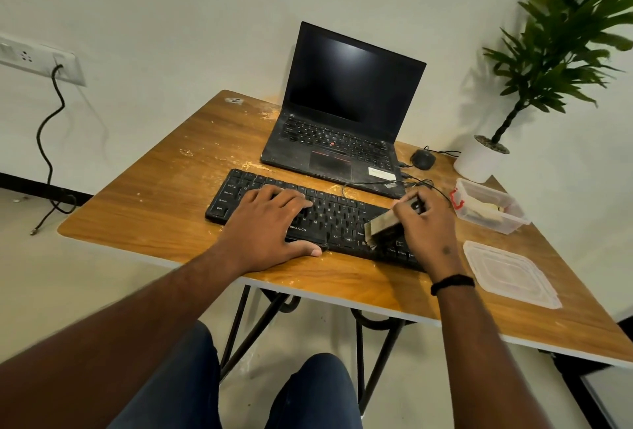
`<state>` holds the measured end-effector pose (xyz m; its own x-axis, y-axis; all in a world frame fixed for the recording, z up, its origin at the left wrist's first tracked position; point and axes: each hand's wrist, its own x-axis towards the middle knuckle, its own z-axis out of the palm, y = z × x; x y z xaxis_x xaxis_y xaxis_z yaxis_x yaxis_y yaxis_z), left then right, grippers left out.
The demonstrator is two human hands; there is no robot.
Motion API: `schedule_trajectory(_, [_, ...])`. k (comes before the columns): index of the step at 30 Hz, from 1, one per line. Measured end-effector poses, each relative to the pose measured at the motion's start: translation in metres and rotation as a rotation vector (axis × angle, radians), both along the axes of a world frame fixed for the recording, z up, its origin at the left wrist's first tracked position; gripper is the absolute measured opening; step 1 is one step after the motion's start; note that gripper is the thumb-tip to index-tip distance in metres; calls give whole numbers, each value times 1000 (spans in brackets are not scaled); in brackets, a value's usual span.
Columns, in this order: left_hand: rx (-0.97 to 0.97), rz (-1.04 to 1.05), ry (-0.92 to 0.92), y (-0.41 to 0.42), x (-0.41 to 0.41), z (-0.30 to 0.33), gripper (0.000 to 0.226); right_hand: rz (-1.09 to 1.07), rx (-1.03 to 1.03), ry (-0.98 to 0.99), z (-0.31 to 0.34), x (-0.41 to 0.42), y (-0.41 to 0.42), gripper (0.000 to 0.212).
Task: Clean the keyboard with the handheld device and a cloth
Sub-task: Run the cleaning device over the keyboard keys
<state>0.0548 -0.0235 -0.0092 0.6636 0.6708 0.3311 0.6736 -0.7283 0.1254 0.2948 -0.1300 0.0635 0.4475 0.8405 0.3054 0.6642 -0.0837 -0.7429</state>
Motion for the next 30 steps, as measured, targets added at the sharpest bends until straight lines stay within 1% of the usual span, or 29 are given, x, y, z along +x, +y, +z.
schedule_trajectory(1, [-1, 1, 4, 0, 0, 0, 97, 0, -2, -23, 1, 0, 1, 7])
schedule_trajectory(4, [4, -2, -9, -1, 0, 0, 98, 115, -102, -29, 4, -3, 5, 9])
schedule_trajectory(7, [-3, -1, 1, 0, 0, 1, 100, 39, -25, -43, 3, -6, 8, 6])
schedule_trajectory(10, [-5, 1, 0, -1, 0, 1, 102, 136, -90, -24, 0, -14, 10, 7])
schedule_trajectory(13, [-7, -1, 2, -1, 0, 2, 101, 51, -3, -70, 3, -15, 12, 6])
schedule_trajectory(16, [-3, -1, -3, -2, 0, 1, 100, 159, -78, -44, 3, -21, 13, 6])
schedule_trajectory(19, [3, -3, -3, -1, 0, 0, 99, 64, 18, -74, 1, -26, 14, 6])
schedule_trajectory(22, [3, 1, -2, -1, 0, 1, 98, 187, -70, -29, 1, -30, 15, 8])
schedule_trajectory(23, [1, -1, -5, -2, -1, 1, 98, 195, -65, -23, 0, -32, 16, 10])
schedule_trajectory(26, [-2, -3, -6, -1, -1, 0, 99, 93, 43, -30, -5, -41, 18, 7])
schedule_trajectory(30, [7, -4, -4, 0, 0, 0, 98, 184, 2, -123, -4, -44, 19, 9])
